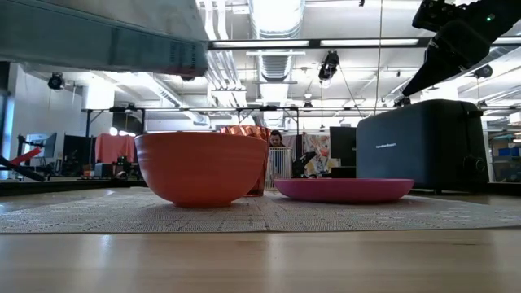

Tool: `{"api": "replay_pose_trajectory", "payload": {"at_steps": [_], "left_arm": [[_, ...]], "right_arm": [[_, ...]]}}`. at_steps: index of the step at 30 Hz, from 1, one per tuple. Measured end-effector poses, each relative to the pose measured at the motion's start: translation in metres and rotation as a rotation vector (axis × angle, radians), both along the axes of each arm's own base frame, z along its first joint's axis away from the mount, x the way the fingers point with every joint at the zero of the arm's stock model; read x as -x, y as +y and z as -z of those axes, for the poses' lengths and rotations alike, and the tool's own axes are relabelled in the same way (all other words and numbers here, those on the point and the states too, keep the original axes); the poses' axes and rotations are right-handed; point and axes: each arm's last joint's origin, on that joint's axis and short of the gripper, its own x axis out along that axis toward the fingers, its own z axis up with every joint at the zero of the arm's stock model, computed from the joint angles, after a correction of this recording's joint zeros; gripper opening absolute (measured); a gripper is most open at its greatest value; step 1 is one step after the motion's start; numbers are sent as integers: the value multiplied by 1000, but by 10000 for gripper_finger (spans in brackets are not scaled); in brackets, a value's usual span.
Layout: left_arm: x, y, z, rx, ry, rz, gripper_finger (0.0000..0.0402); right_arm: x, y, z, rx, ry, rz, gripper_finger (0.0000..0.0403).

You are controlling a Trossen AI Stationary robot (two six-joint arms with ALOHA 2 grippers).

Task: Arrange a breakfast setting
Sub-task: Pour the cereal from the blue cereal box into the orange bowl

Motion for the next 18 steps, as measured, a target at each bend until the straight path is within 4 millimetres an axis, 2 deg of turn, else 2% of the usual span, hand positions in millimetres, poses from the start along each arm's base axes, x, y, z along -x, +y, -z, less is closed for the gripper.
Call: {"api": "replay_pose_trajectory", "payload": {"at_steps": [8, 18], "left_arm": [[-17, 23, -1, 128, 82, 13, 148], [-33, 48, -2, 205, 104, -9, 148]], "right_arm": [[0, 0, 0, 0, 0, 1, 68], [0, 0, 0, 0, 0, 0, 68]]}}
